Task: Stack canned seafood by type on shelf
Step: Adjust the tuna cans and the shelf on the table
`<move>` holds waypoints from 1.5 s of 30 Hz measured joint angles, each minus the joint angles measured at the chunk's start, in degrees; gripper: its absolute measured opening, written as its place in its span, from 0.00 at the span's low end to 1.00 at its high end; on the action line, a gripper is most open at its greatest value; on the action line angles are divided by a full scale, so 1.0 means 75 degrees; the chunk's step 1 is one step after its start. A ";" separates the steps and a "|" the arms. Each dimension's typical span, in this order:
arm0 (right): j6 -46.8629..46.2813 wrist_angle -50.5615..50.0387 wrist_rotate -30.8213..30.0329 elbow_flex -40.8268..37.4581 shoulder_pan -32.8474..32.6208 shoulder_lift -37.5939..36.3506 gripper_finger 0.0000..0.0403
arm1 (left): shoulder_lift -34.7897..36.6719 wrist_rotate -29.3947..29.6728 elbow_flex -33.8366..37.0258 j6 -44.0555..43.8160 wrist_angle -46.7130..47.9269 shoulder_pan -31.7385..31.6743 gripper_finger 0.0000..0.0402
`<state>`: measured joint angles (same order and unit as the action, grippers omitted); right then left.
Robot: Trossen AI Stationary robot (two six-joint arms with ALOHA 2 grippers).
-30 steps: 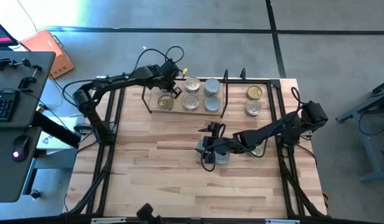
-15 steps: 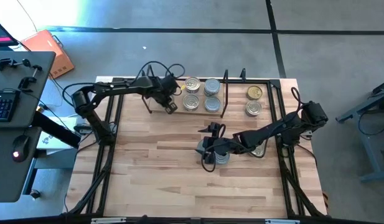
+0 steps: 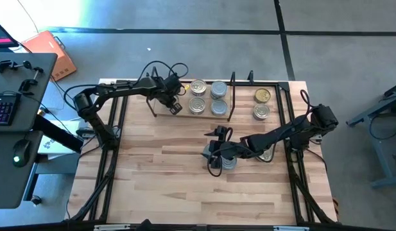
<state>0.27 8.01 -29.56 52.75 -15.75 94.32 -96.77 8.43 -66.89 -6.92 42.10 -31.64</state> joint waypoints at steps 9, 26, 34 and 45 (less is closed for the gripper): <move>0.0169 -0.0044 -0.1260 0.0000 -0.0053 -0.0084 0.98 | 0.0190 -0.0027 -0.0091 0.0127 0.0190 0.0079 0.00; -0.1865 -0.3480 -0.1339 -0.0801 -0.0233 -0.1969 0.57 | 0.2444 0.0678 -0.0116 -0.0176 0.0177 0.2499 0.00; -0.2157 -0.1352 -0.0249 -0.2430 0.0830 -0.2176 0.14 | 0.4074 0.1982 0.2104 -0.2494 0.0069 0.4401 0.00; -0.1605 -0.0857 0.0147 -0.2614 0.2571 -0.2171 0.02 | 0.4757 0.2989 0.4609 -0.6219 -0.0017 0.6217 0.00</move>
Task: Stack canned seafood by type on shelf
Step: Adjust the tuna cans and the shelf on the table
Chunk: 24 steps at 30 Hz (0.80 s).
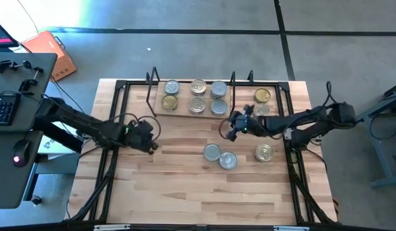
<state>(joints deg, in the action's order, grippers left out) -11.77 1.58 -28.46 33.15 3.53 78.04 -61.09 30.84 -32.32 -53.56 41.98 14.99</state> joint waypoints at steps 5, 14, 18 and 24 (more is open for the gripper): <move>0.0034 -0.0002 0.0004 0.0000 0.0497 0.0000 0.01 | 0.0001 0.0384 0.0481 -0.0913 -0.0020 0.0428 0.00; 0.0062 -0.0057 0.0010 0.0000 0.1062 0.0000 0.00 | 0.0002 0.1125 0.1376 -0.1376 -0.0760 0.0550 0.00; 0.0120 -0.0060 0.0127 0.0000 0.1223 0.0000 0.00 | -0.0001 0.1300 0.1853 -0.0953 -0.1861 0.0547 0.00; 0.0233 -0.0072 0.0078 0.0000 0.1169 -0.0003 0.00 | -0.0001 0.1559 0.2114 -0.0643 -0.2508 0.0544 0.00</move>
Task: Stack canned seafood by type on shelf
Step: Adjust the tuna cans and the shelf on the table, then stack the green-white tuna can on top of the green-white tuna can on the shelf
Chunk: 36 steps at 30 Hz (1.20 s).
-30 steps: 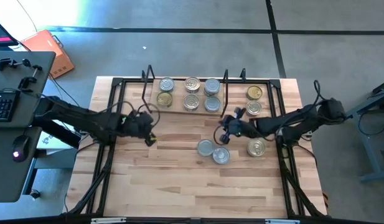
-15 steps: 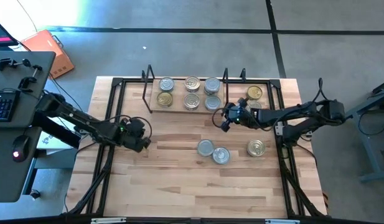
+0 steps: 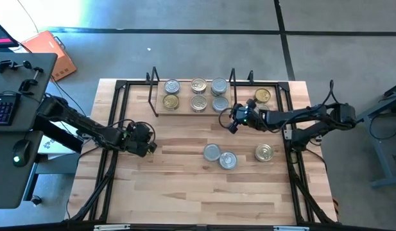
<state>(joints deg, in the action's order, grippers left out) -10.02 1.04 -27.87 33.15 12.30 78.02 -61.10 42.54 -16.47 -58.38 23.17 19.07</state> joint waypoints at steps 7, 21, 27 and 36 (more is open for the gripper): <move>-0.0011 -0.0064 -0.0124 0.0000 -0.0753 -0.0389 0.00 | 0.0000 -0.0680 -0.0043 0.0403 -0.0116 0.0235 0.00; -0.0027 0.0088 -0.0265 0.0000 -0.4122 -0.0830 0.00 | -0.0160 -0.0156 -0.0469 0.2133 -0.2614 0.1672 0.00; -0.0021 0.0575 0.0239 0.0000 -0.4858 -0.0389 0.00 | -0.0991 0.0202 -0.0469 0.2904 -0.4133 0.1687 0.00; -0.0418 0.0898 0.1440 0.0322 -0.4337 0.0297 0.22 | -0.2656 0.0204 -0.0469 0.3479 -0.6114 0.1399 0.00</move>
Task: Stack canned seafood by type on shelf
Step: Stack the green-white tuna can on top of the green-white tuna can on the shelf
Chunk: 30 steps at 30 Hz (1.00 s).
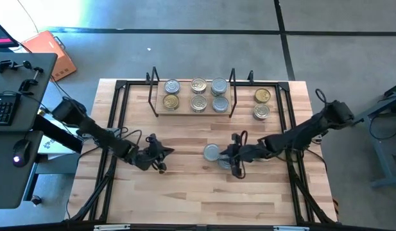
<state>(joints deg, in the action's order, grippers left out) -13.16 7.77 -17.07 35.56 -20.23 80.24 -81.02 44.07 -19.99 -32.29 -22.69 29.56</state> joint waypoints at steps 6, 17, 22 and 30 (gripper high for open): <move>0.0395 -0.0040 0.0637 0.0601 0.0168 0.1050 0.68 | -0.0859 -0.0066 0.0003 -0.0002 -0.1006 -0.0064 0.00; 0.1126 -0.2550 0.0405 0.2643 0.0799 0.2598 0.89 | -0.1515 -0.0308 0.0000 -0.0006 -0.1633 -0.0111 0.00; 0.1185 -0.2728 0.1107 0.2645 0.1246 0.2603 0.89 | -0.1535 -0.0448 0.0000 -0.0035 -0.1654 -0.0140 0.00; 0.0789 -0.2680 0.1292 0.2665 0.1551 0.2854 0.89 | -0.1535 -0.0606 -0.0049 0.0468 -0.2139 -0.0140 0.00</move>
<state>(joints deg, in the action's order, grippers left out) -7.24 -12.33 -7.38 55.55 -8.60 101.65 -92.53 39.53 -20.35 -28.78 -38.73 28.51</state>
